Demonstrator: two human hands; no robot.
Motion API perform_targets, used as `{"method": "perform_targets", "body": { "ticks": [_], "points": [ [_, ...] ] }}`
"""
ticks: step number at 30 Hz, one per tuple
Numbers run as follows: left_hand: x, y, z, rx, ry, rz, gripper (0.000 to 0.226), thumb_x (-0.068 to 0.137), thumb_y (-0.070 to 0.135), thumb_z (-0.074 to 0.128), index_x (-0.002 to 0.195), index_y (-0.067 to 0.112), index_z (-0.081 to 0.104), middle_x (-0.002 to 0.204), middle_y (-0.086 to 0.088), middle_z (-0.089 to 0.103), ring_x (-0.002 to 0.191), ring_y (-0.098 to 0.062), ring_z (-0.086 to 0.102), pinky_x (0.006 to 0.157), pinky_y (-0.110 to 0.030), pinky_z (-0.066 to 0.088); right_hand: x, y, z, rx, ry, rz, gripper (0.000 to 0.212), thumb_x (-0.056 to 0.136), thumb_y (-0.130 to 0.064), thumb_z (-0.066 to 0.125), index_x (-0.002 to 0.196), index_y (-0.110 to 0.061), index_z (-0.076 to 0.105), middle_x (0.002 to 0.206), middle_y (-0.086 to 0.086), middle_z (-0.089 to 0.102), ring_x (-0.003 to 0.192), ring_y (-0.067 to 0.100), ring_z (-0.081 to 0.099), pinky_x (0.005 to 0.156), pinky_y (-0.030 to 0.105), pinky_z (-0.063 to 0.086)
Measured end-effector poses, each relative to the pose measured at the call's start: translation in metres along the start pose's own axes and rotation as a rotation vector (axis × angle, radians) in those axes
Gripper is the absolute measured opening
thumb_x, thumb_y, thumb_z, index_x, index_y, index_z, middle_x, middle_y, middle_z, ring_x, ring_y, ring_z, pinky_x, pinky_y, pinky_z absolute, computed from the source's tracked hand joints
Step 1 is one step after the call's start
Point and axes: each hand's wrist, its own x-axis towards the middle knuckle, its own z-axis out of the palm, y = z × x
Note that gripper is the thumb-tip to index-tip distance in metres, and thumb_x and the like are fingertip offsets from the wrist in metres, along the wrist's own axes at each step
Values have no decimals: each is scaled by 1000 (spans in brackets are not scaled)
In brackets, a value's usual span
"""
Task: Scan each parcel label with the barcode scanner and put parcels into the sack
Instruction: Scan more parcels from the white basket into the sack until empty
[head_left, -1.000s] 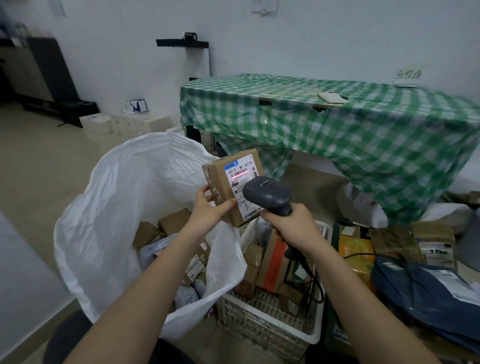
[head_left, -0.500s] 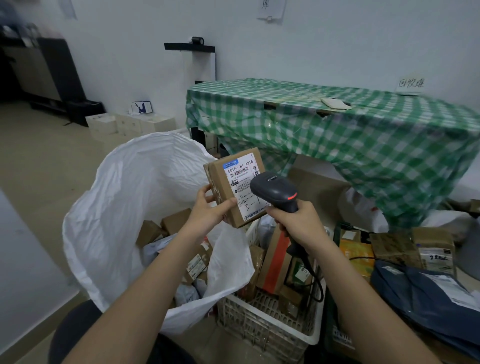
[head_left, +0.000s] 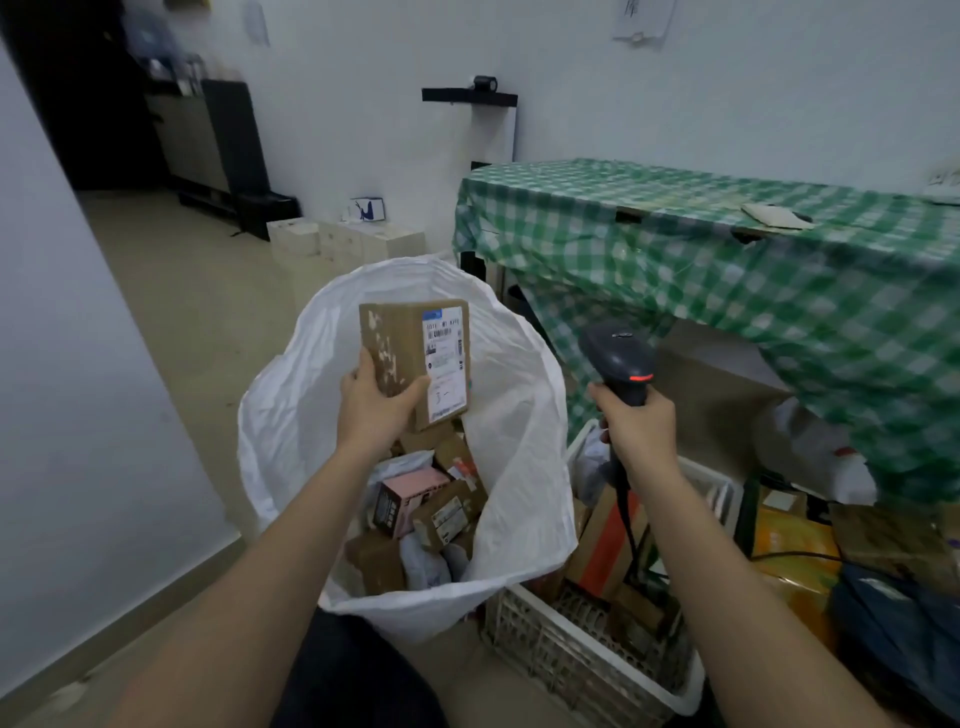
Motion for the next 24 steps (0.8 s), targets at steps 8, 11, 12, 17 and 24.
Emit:
{"method": "perform_targets", "body": {
  "ticks": [8,11,12,17,24],
  "points": [
    [-25,23,77,29,-215,126,43,95,27,57,136,18,48,142,-3,41,124,-14,46,95,-23,38,13,52,-56,-137,36,205,23,81,-23,75,69,-11,59,58,8,55,54,22,50,59,33,41],
    [-67,29,132,-64,-426,184,29,94,23,58,123,19,58,127,0,53,109,-6,53,85,-13,42,14,82,-91,-139,84,280,24,84,-18,73,69,-13,55,59,7,50,52,20,45,51,27,37],
    [-80,30,152,-73,-498,187,27,94,22,59,121,18,59,124,1,56,105,-4,54,82,-8,41,14,91,-102,-143,103,301,21,84,-18,73,72,-13,56,61,7,51,53,19,46,50,26,37],
    [-111,15,254,-45,-707,21,31,92,23,61,123,17,57,121,-1,61,108,-13,56,93,-27,45,27,134,-146,-155,172,374,13,85,-18,72,82,-13,60,67,7,55,61,21,52,57,29,39],
    [-63,-34,376,122,-653,-219,37,93,33,57,127,15,56,123,-6,62,113,-23,58,89,-30,39,90,194,-168,-109,240,485,15,85,-18,70,92,-8,61,71,7,56,60,18,52,49,25,43]
  ]
}}
